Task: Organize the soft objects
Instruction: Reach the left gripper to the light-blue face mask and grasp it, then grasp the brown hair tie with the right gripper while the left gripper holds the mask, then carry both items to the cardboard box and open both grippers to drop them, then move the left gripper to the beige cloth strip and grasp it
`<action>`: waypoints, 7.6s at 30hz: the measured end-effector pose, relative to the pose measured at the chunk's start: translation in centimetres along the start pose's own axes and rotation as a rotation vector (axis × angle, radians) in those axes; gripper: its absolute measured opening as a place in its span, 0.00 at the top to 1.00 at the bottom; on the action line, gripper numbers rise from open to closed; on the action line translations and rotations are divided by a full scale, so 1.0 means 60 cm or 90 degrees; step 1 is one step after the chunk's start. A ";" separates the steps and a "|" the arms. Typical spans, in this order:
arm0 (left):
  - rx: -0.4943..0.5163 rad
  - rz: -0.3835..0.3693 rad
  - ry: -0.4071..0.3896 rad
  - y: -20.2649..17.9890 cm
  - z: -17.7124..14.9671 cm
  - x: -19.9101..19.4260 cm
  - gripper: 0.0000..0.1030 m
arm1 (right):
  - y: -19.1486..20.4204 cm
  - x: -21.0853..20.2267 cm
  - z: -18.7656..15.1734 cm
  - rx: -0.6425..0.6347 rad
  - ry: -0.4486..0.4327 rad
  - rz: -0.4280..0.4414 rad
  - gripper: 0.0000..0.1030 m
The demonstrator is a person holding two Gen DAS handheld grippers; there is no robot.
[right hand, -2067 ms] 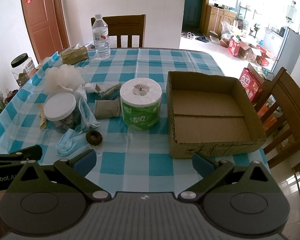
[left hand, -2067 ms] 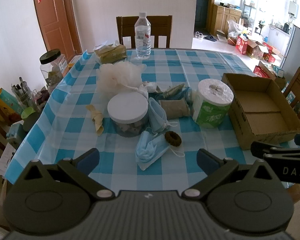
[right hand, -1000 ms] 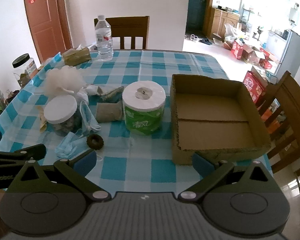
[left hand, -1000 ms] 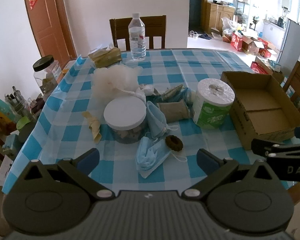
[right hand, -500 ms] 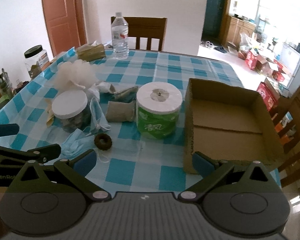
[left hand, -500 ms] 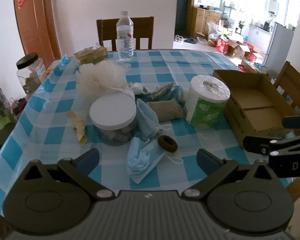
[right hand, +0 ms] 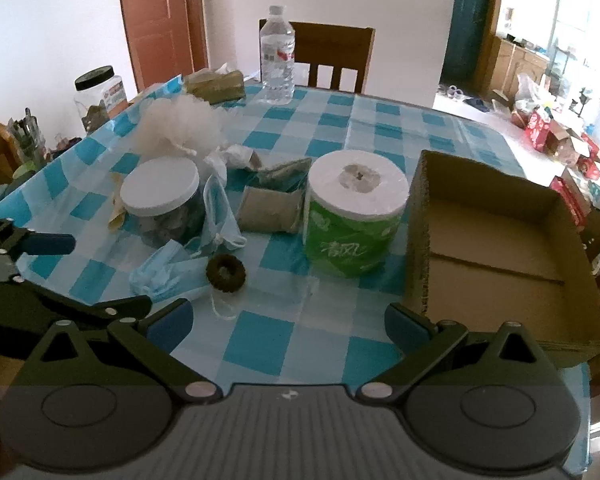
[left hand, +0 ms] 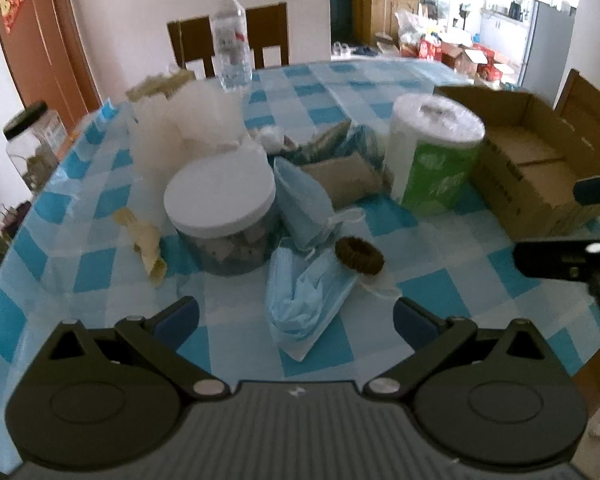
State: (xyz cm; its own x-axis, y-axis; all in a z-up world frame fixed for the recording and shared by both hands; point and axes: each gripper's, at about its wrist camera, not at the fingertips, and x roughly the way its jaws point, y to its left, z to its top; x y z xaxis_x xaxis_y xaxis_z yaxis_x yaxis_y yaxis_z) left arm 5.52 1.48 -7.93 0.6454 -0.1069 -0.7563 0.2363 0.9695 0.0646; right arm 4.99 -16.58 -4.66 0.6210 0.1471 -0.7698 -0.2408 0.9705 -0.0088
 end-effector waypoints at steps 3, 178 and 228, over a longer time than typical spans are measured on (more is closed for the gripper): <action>0.001 -0.005 0.021 0.008 -0.003 0.025 0.01 | 0.001 0.014 -0.001 0.000 0.012 0.001 0.00; 0.082 -0.121 -0.023 -0.235 0.218 0.020 0.03 | -0.226 -0.023 -0.006 -0.053 -0.011 0.045 0.00; -0.147 0.003 0.105 0.239 0.019 0.132 0.03 | 0.112 0.140 0.060 -0.116 0.092 0.039 0.00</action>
State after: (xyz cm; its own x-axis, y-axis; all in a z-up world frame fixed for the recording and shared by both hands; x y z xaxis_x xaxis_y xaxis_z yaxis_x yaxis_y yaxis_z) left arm 14.86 14.27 -12.23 0.5150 -0.0828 -0.8532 0.0499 0.9965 -0.0666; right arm 11.25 -8.12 -8.89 0.4908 0.1629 -0.8559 -0.4137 0.9081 -0.0644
